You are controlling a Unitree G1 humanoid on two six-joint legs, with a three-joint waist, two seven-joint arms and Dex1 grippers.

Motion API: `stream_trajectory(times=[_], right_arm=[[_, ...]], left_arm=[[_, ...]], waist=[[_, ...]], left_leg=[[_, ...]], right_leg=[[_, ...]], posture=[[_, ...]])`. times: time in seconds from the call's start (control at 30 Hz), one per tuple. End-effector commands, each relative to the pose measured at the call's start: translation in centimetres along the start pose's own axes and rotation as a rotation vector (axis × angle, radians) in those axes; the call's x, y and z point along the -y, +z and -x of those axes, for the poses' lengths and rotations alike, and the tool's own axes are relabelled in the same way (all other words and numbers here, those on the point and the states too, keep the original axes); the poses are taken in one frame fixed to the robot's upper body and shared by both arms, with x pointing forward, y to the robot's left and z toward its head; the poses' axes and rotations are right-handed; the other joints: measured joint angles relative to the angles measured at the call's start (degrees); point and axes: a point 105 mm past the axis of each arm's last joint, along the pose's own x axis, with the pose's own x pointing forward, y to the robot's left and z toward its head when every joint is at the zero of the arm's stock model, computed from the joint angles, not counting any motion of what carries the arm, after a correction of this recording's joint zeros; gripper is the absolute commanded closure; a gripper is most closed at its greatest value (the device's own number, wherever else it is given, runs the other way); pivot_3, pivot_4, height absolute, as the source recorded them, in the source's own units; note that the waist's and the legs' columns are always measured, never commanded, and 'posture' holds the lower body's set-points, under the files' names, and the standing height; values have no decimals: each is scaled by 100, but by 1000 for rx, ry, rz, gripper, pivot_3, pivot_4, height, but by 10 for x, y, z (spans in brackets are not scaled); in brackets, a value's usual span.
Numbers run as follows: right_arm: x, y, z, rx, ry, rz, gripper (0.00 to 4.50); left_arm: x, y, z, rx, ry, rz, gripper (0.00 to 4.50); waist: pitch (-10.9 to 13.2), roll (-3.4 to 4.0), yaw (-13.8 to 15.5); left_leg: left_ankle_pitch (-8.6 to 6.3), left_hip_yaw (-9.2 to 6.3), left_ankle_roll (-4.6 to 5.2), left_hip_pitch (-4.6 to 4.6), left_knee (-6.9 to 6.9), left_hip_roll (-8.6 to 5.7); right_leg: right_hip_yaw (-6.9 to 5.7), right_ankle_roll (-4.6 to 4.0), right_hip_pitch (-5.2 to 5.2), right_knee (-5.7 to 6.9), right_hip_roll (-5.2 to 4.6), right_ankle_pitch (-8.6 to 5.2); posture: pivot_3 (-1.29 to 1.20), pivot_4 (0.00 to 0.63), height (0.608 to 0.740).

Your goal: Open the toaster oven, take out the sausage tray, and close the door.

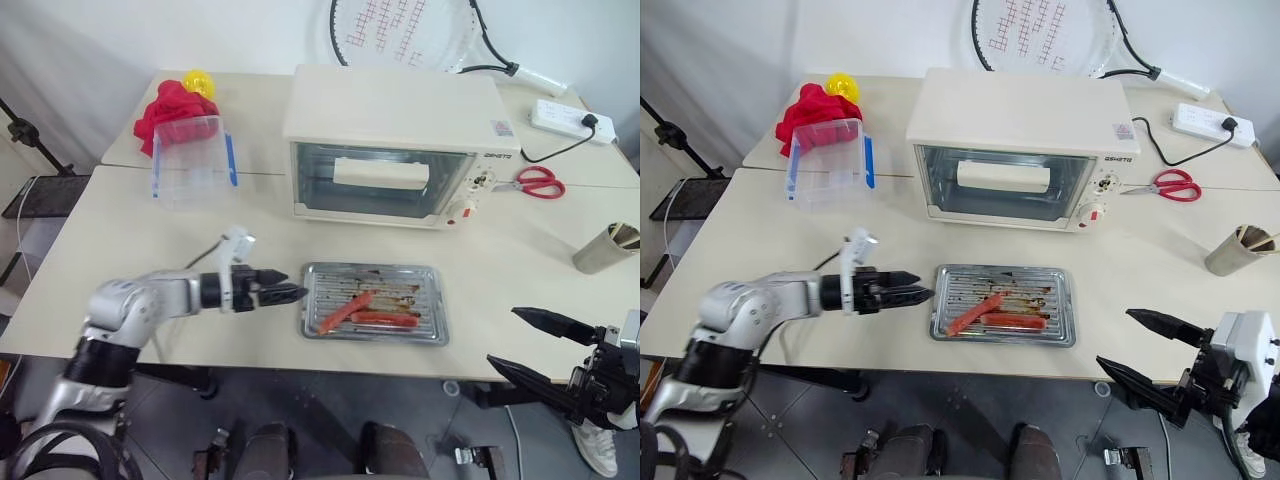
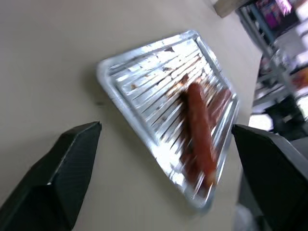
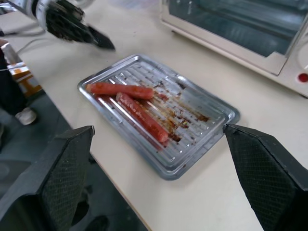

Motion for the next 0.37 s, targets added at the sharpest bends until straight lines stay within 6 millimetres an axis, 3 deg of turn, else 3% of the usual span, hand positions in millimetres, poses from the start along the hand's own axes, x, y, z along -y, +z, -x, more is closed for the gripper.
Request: stream_trajectory(times=[0.03,0.07,0.13,0.2,0.27,0.37], right_arm=[[2,7,1,18,18,37,0],[3,6,1,19,19,39,0],[5,14,0,42,59,35,0],[3,24,-3,70,103,85,0],[-7,30,-5,77,171,95,0],[-16,26,-7,61,233,107,0]], left_arm=[[14,-1,18,-20,-122,-221,31],[14,-3,20,-23,-131,-233,31],[11,9,44,91,-80,-549,31],[14,0,66,-4,-68,-806,31],[18,6,78,5,-87,-800,31],[18,23,77,98,-72,-738,31]], waist=[[0,0,18],[0,1,53],[1,1,56],[3,-4,31],[3,-7,8],[5,3,38]], left_leg=[[0,7,0,5,-8,0],[0,7,0,5,-11,-1],[-1,6,2,3,-8,-1],[-4,7,7,9,-12,2],[-5,15,7,14,-22,8],[-6,15,11,15,-23,4]], right_leg=[[2,-1,0,-4,-1,0],[2,-1,0,-5,-3,0],[1,-1,0,-4,-6,0],[8,0,-5,-4,-17,0],[1,-2,-8,-6,-13,-1],[-1,-2,-4,0,-16,-1]], posture=[[0,150,740],[0,150,740],[0,150,740],[0,150,740],[0,150,740],[0,150,740]])
